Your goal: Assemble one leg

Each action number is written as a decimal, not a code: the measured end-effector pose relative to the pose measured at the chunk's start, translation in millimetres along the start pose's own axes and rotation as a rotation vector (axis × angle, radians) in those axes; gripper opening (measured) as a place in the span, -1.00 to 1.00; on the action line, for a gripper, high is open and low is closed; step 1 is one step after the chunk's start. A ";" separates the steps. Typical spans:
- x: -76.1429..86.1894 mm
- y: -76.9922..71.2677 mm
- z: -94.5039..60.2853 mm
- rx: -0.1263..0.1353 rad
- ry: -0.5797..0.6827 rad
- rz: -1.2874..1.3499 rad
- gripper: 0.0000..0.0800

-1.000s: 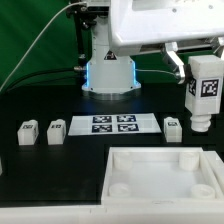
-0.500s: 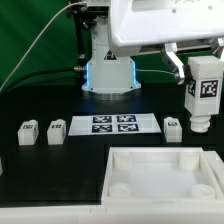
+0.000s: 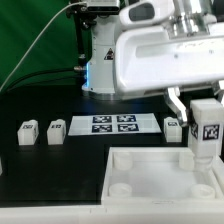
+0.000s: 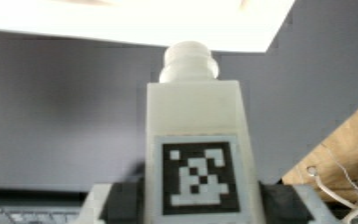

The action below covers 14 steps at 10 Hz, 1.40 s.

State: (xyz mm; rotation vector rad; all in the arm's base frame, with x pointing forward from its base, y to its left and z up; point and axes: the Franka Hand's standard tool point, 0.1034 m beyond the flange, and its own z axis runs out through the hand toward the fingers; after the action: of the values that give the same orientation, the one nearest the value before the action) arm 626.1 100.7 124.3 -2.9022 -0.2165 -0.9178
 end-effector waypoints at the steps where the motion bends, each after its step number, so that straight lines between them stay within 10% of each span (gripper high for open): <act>1: -7.2 0.4 5.4 0.001 -0.011 0.002 -0.27; 14: -37.7 -5.7 33.1 0.003 0.001 0.005 -0.27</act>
Offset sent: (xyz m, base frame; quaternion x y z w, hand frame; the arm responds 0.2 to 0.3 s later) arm 0.0001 0.0023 -0.0126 -0.0053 0.0108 0.0060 0.9999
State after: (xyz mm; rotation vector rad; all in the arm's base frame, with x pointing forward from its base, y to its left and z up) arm 613.3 106.5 75.9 -2.8976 -0.2102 -0.9178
